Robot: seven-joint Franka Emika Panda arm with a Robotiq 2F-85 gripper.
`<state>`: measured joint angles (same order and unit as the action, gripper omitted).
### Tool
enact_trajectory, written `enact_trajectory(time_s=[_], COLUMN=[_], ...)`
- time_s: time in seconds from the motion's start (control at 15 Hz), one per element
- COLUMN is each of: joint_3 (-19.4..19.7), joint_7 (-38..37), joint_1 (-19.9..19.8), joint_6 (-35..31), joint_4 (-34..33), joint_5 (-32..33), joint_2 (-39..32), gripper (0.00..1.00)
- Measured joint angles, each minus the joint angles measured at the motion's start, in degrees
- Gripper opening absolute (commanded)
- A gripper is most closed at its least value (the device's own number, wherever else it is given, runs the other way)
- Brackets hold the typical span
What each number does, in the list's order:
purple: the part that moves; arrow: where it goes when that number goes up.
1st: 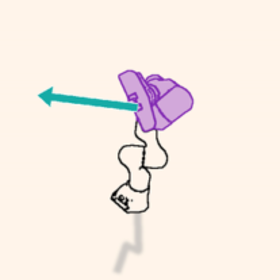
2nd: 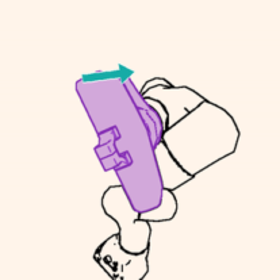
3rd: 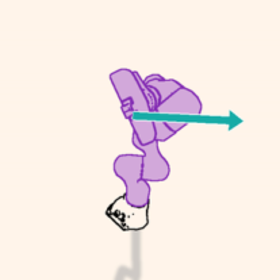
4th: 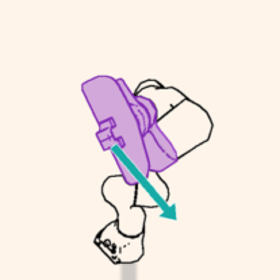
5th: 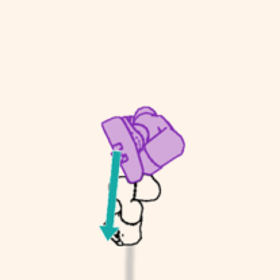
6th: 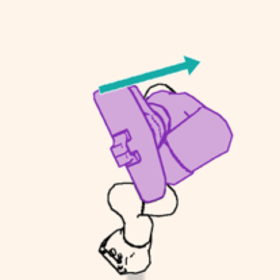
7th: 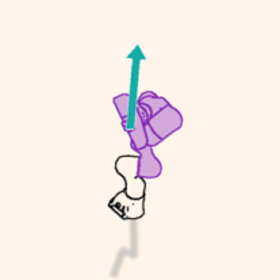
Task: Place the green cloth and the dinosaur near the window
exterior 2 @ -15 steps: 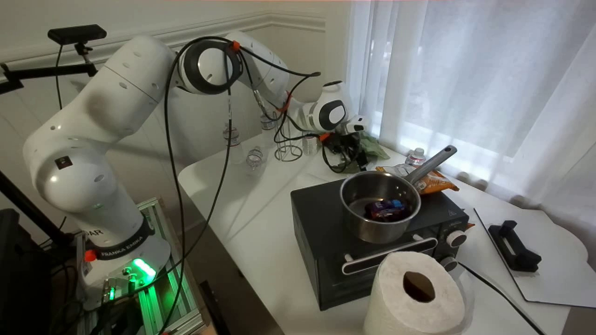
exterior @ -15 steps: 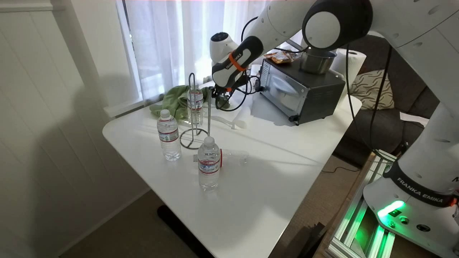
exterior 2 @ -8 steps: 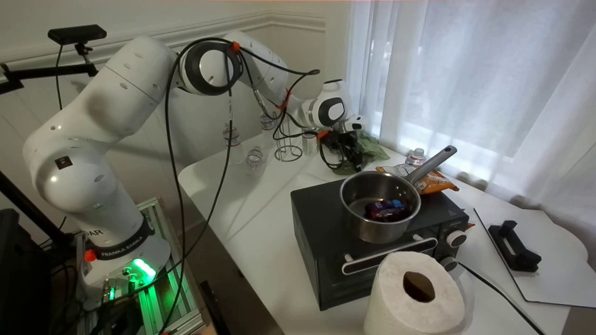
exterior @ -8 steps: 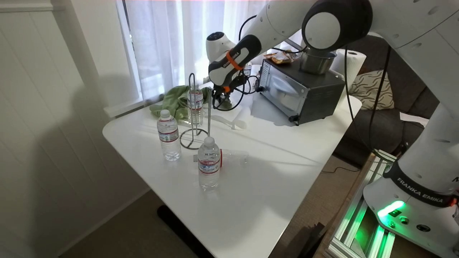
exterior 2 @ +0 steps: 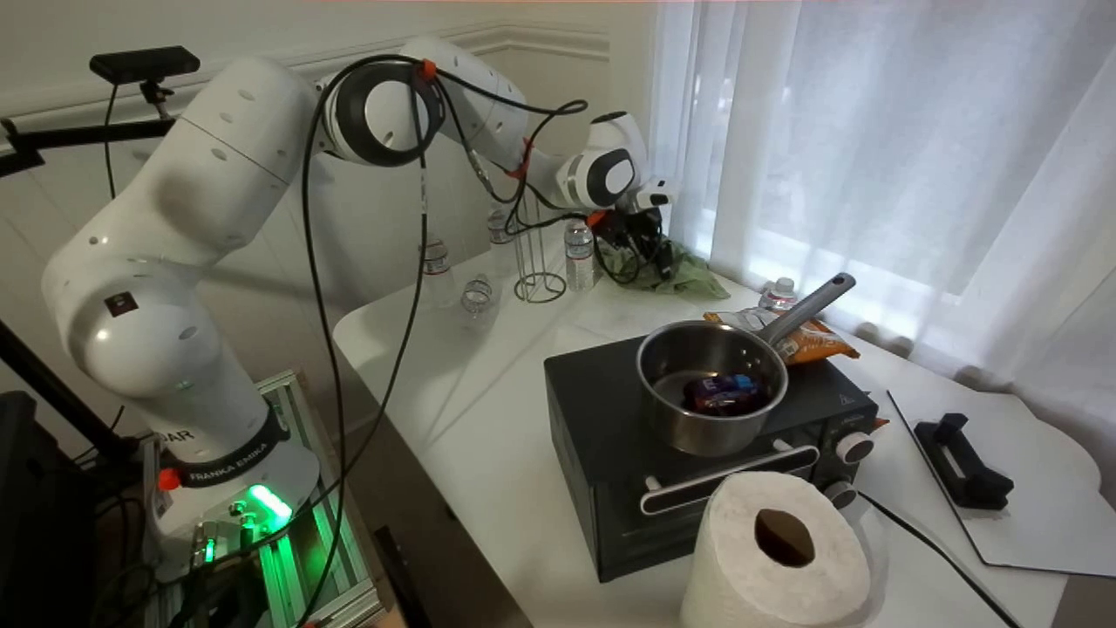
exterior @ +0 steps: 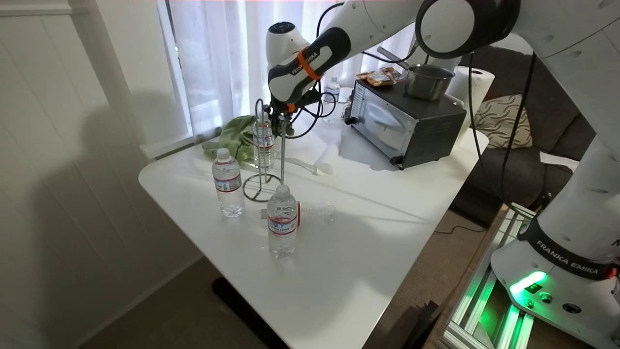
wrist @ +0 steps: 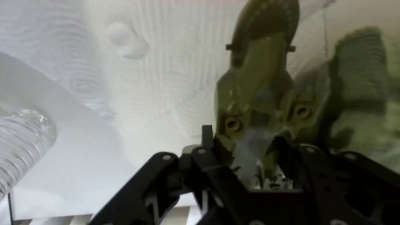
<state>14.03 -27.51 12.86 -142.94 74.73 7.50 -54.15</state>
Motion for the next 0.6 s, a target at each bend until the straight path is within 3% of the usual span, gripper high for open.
enact_trajectory(time_s=[0.27, 0.6], joint_3=[-1.40, -3.27], joint_7=[-0.69, -7.69], joint_1=[0.88, 0.87], joint_6=[-3.04, -3.05], joint_4=[-0.20, -1.91], joint_5=[-0.43, -4.07], joint_2=[2.64, 2.05], gripper=[0.24, 0.24])
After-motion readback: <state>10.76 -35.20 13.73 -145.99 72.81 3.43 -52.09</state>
